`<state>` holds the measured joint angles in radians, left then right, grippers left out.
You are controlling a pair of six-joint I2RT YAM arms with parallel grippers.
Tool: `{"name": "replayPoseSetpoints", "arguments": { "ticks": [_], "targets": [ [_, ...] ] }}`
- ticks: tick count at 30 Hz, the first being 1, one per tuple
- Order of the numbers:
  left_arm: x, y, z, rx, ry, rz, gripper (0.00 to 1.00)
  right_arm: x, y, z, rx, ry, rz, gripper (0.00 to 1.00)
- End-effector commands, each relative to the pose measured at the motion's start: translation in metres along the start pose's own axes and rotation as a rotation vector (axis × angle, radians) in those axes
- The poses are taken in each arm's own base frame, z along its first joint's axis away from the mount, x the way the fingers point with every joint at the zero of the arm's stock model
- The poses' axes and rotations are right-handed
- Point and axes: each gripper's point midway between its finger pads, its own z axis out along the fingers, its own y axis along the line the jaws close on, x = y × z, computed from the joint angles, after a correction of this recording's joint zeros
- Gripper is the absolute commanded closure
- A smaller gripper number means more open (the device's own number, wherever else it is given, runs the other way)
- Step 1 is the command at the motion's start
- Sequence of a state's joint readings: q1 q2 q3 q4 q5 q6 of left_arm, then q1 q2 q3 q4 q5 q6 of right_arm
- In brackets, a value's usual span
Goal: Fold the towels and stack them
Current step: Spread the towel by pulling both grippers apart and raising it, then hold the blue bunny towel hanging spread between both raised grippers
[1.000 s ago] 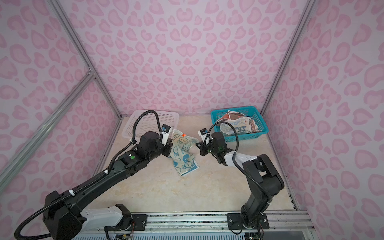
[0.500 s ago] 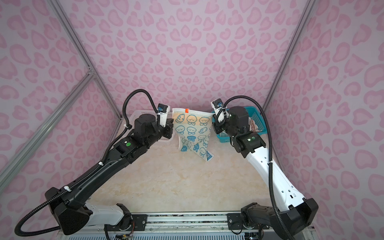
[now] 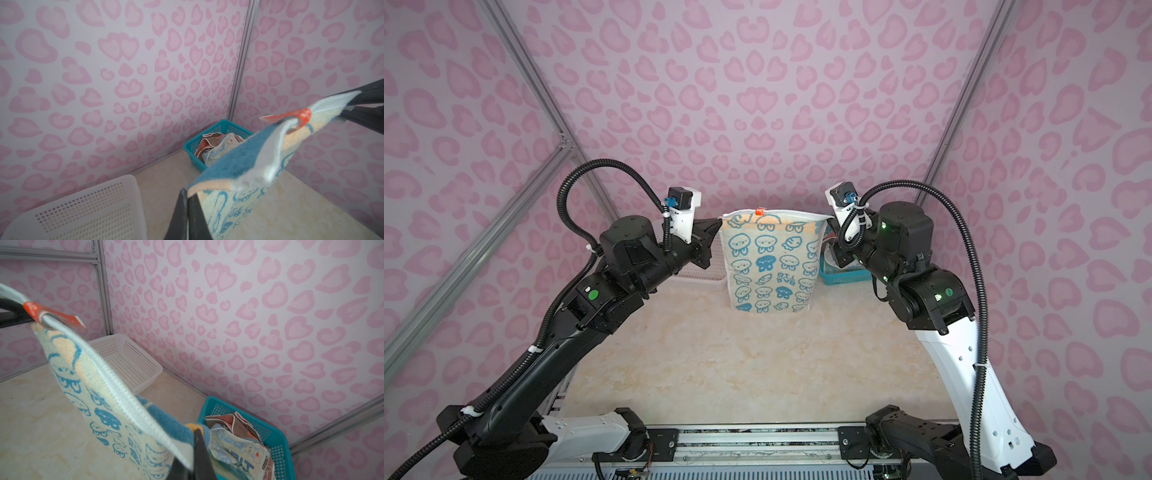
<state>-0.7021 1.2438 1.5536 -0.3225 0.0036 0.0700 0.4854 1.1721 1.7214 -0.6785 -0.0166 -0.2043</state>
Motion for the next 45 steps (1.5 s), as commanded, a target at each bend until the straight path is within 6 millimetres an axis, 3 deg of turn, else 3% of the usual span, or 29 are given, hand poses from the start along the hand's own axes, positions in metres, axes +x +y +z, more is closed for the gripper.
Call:
{"name": "replayPoseSetpoints", "arguments": {
  "ticks": [1, 10, 20, 30, 38, 45],
  "targets": [
    [-0.009, 0.007, -0.011, -0.033, -0.014, 0.007, 0.97, 0.002, -0.003, -0.008, 0.018, 0.015, -0.001, 1.00],
    [-0.005, 0.015, -0.008, -0.080, 0.008, -0.001, 0.97, 0.002, -0.001, -0.005, 0.006, 0.035, -0.022, 1.00],
    [-0.008, 0.002, -0.030, 0.003, -0.006, -0.050, 0.97, -0.008, 0.018, -0.032, -0.079, -0.009, -0.030, 1.00],
    [0.003, -0.005, -0.053, 0.045, 0.013, -0.094, 0.97, -0.011, 0.037, -0.052, -0.140, -0.026, -0.041, 1.00],
    [0.005, -0.002, -0.057, 0.031, 0.014, -0.091, 0.97, -0.009, 0.034, -0.045, -0.120, -0.008, -0.049, 1.00],
    [0.011, 0.004, -0.037, -0.010, 0.042, -0.070, 0.97, -0.003, 0.025, -0.023, -0.063, 0.042, -0.078, 1.00]
  ]
}}
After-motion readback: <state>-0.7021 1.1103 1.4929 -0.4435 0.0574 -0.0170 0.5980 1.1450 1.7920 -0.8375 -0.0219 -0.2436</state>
